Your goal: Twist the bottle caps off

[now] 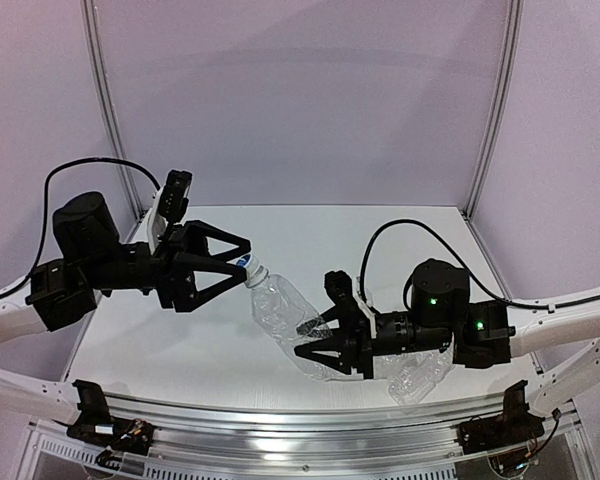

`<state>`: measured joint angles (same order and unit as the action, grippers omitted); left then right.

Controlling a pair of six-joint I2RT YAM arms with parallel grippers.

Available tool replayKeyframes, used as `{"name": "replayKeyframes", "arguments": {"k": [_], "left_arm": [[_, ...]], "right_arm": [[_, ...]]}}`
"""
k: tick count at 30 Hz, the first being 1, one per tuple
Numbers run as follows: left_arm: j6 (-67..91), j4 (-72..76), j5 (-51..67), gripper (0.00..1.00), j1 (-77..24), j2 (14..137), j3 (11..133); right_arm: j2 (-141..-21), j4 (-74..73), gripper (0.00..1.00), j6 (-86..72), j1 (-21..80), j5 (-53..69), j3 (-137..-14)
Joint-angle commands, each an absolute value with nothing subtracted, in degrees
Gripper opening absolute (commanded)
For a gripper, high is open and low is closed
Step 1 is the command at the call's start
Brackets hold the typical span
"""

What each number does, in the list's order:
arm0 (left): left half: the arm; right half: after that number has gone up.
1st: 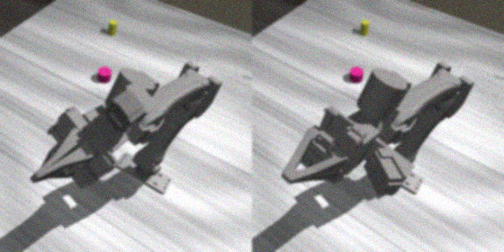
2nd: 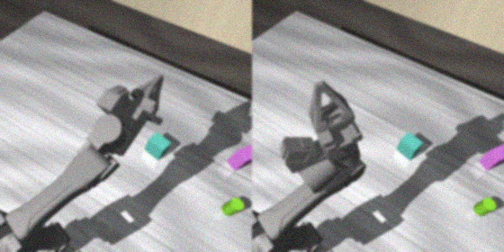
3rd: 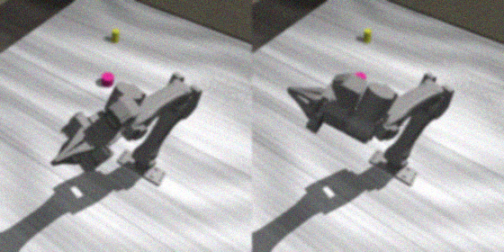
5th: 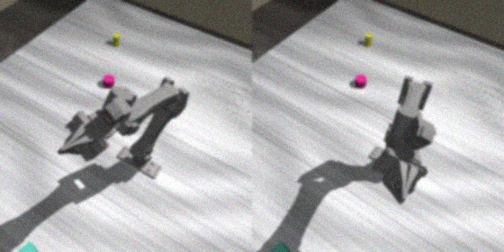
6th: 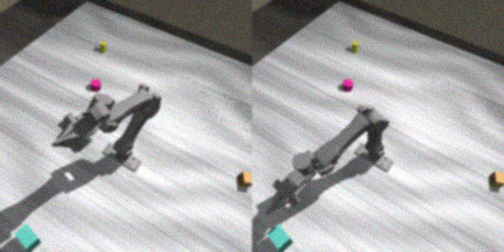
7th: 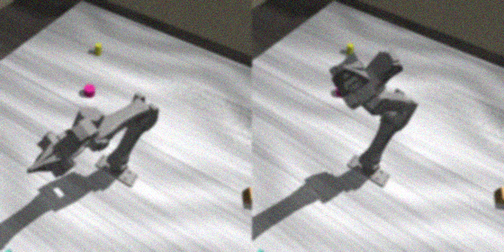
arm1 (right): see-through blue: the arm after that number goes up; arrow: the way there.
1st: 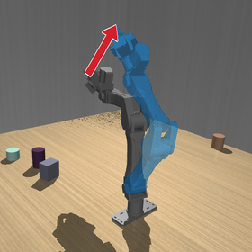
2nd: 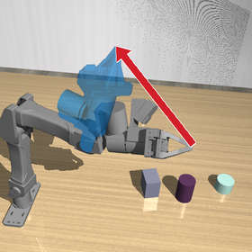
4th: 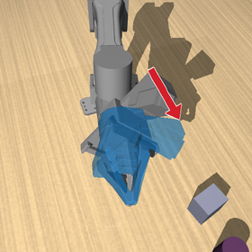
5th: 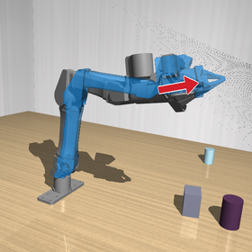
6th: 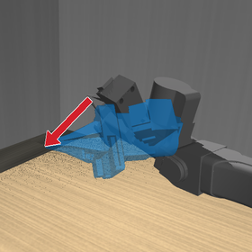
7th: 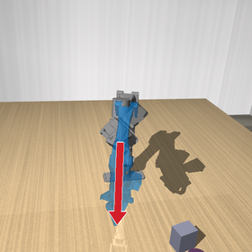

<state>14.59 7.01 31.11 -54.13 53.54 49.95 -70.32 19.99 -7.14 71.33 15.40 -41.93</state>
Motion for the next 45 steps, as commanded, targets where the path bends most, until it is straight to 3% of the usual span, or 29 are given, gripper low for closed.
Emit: {"name": "replayKeyframes", "arguments": {"k": [1,15,25,37,40,43,45], "left_arm": [[12.6,5.8,31.5,0.67,-54.7,54.3,51.0],[12.9,6.0,26.9,0.38,-55.1,55.0,51.0],[23.3,9.5,11.0,0.38,-55.1,61.3,51.5],[34.2,16.9,7.5,0.34,-52.0,70.4,49.1],[34.4,18.0,8.7,0.46,-51.8,70.2,48.7],[34.1,18.7,10.0,0.81,-51.6,69.4,48.3],[33.7,19.5,11.4,0.92,-51.0,68.3,47.6]], "right_arm": [[-69.8,20.8,0.00,-7.2,71.1,17.2,-41.4],[-69.8,20.3,0.00,-7.2,71.1,14.9,-41.7],[-74.2,13.1,0.00,-8.1,71.1,-14.0,-45.3],[-80.9,6.9,0.00,-8.1,71.1,-22.3,-50.4],[-80.7,6.8,0.00,-8.1,71.1,-22.3,-50.4],[-79.8,7.4,0.00,-8.1,71.1,-20.1,-49.7],[-78.8,8.4,0.00,-8.0,71.0,-17.4,-49.0]]}}
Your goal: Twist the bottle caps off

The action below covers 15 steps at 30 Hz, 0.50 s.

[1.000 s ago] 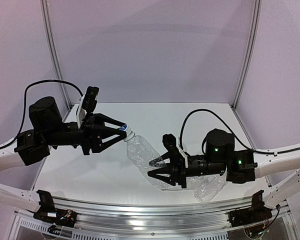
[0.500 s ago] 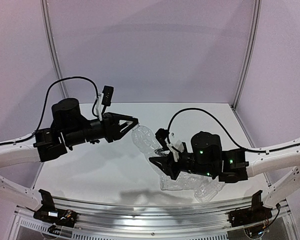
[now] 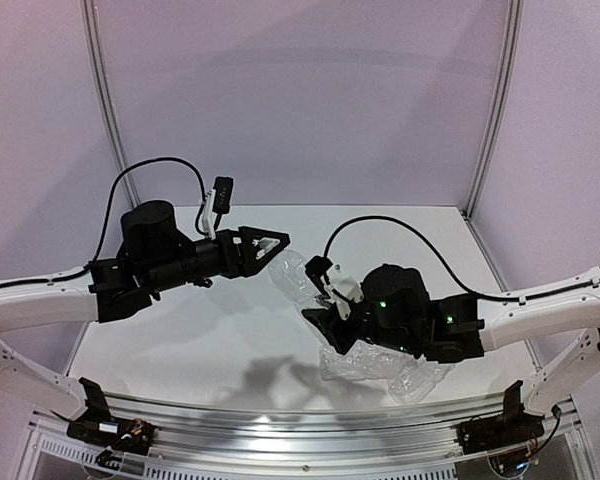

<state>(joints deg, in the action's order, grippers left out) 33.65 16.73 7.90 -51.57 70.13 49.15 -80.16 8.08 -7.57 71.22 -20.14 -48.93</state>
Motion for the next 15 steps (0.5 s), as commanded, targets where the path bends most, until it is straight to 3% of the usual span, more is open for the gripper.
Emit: {"name": "replayKeyframes", "arguments": {"k": [1,10,15], "left_arm": [[33.6,19.8,12.2,0.95,-50.6,67.7,47.1],[28.4,24.6,28.9,0.98,-46.8,61.1,44.5],[24.8,24.6,30.7,0.94,-48.5,58.5,43.7]], "right_arm": [[-78.0,9.0,0.00,-7.9,71.1,-15.8,-48.5],[-70.4,14.8,0.00,-8.5,71.1,1.6,-43.7],[-70.1,15.0,0.00,-9.0,71.1,5.8,-43.9]]}}
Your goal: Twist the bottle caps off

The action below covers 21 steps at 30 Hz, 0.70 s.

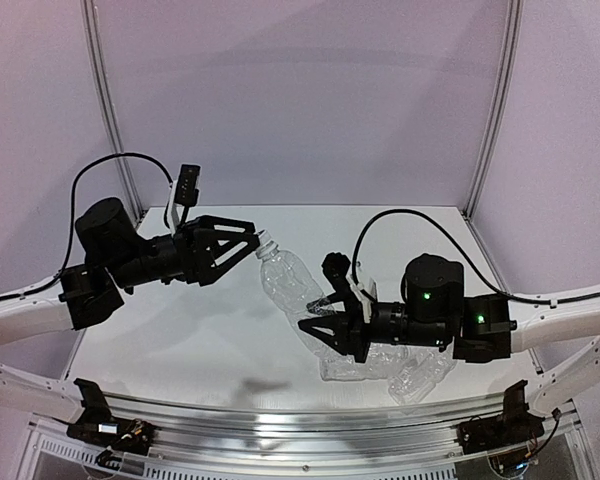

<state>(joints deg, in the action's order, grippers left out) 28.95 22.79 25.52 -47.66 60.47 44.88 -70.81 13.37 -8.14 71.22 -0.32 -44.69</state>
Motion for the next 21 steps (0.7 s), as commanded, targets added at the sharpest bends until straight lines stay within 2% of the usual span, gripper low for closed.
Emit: {"name": "replayKeyframes", "arguments": {"k": [1,9,13,17,21], "left_arm": [[24.4,24.7,30.9,0.93,-48.8,58.1,43.6],[22.1,23.4,30.8,0.75,-50.4,57.4,44.3],[21.7,22.8,30.7,0.61,-50.8,58.4,45.0],[21.4,22.5,30.6,0.39,-51.1,58.8,45.3],[21.2,21.0,29.4,0.31,-51.1,58.3,45.6]], "right_arm": [[-70.2,15.0,0.00,-9.0,71.1,6.2,-44.0],[-70.9,14.8,0.00,-9.0,71.1,7.8,-44.5],[-71.1,14.6,0.00,-9.1,71.1,7.9,-44.7],[-71.2,14.6,0.00,-9.0,71.0,7.8,-44.7],[-71.1,14.5,0.00,-8.9,71.0,7.3,-44.7]]}}
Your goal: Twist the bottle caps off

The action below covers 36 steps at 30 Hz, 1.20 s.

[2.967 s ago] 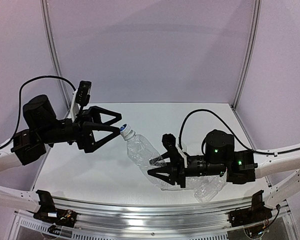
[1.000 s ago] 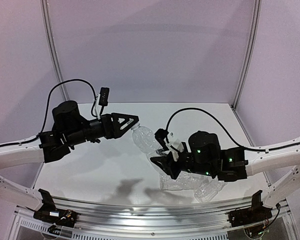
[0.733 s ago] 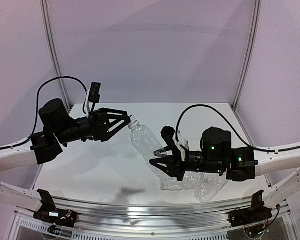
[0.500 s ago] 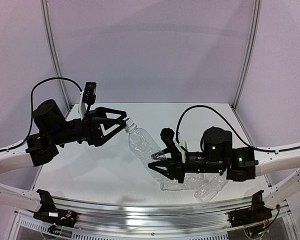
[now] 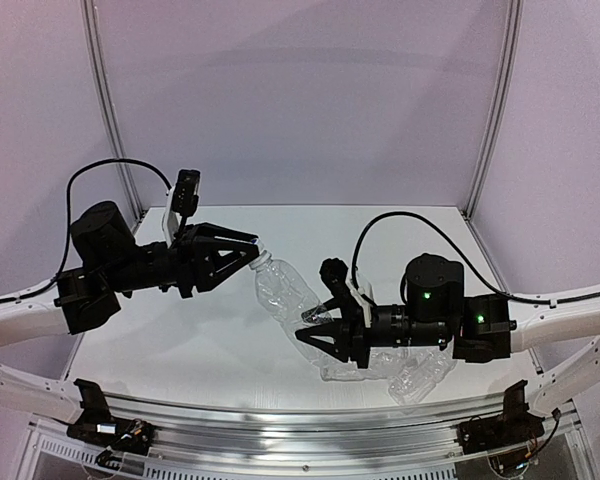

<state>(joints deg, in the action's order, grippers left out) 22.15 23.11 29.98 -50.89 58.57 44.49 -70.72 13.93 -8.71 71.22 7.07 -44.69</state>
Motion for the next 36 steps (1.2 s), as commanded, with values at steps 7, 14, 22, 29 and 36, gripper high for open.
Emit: {"name": "replayKeyframes", "arguments": {"k": [7,14,22,29,36], "left_arm": [[22.9,16.5,21.0,0.27,-52.6,58.7,47.5],[32.7,11.9,-2.0,0.27,-55.4,61.6,47.4],[39.9,6.8,-9.9,0.26,-55.3,65.8,49.0],[42.4,7.6,-9.6,0.26,-51.6,62.4,45.6],[43.4,10.2,-4.3,0.26,-44.0,60.8,42.1]], "right_arm": [[-72.2,12.5,0.00,-8.7,71.1,1.2,-45.7],[-77.8,6.3,0.00,-9.4,71.1,-13.9,-49.9],[-86.7,-1.6,0.00,-7.3,74.1,-28.3,-57.8],[-90.7,-4.2,0.00,-6.7,74.4,-29.0,-60.6],[-90.9,-4.5,0.00,-6.5,74.4,-28.2,-60.9]]}}
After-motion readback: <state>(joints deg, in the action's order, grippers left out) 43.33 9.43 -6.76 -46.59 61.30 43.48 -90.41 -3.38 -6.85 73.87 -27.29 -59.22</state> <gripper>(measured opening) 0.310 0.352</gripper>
